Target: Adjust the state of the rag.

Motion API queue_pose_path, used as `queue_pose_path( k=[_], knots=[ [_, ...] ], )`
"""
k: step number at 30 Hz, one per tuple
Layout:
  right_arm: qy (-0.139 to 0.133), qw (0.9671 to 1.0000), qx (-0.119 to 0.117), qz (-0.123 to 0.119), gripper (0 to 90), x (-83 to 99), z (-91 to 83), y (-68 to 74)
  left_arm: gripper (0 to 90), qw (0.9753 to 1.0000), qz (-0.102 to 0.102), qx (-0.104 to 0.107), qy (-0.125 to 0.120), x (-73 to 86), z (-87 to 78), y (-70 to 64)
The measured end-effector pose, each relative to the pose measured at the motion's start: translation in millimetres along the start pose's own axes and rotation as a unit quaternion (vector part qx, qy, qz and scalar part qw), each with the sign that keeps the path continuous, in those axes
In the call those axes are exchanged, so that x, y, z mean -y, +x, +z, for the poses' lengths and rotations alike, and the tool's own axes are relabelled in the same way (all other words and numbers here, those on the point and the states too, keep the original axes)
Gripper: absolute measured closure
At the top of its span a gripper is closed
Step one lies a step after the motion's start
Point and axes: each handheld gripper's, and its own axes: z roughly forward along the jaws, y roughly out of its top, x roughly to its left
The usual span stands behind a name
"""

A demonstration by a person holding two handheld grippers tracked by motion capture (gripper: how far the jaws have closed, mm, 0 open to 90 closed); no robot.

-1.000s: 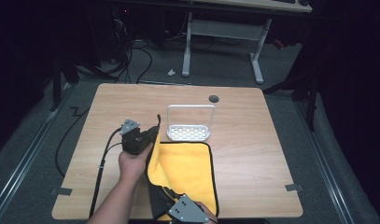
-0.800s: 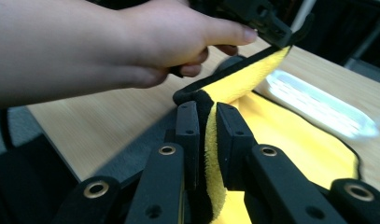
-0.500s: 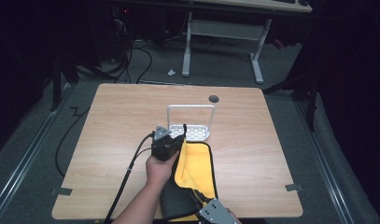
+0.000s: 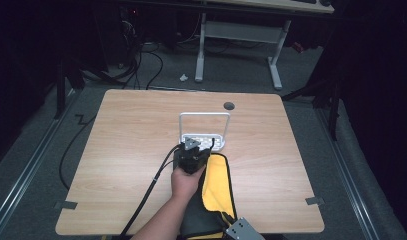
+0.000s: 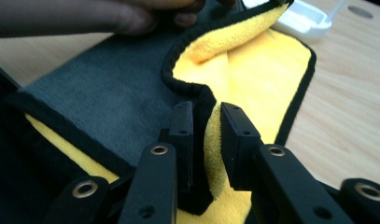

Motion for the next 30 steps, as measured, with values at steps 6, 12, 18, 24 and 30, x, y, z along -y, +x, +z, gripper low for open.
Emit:
queue_pose_path(
  k=[6, 12, 18, 24, 30],
  knots=[
    [-0.001, 0.9999, -0.001, 0.011, 65.4, 0.5, 0.1, -2.6, 69.9, 0.9999, 0.01, -0.002, -0.012, -4.6, -7.6, -1.2],
    [-0.007, 0.9996, 0.001, 0.026, 59.4, -1.9, -1.8, -6.2, 62.2, 0.9991, 0.024, -0.001, -0.034, -7.1, -29.5, 1.1],
    [-0.017, 0.9993, 0.002, 0.035, 55.0, -8.1, -5.7, -9.4, 60.4, 0.9984, 0.032, -0.011, -0.045, 2.5, -49.0, 12.4],
    [-0.02, 0.9993, -0.011, 0.03, 53.8, -24.0, 3.1, -7.8, 59.7, 0.9985, 0.018, -0.021, -0.047, 20.0, -66.3, 28.5],
    [0.002, 0.9997, -0.02, 0.009, 60.9, -33.0, 28.5, -1.5, 58.4, 0.9983, 0.027, -0.029, -0.041, 44.5, -85.8, 30.0]
  ],
)
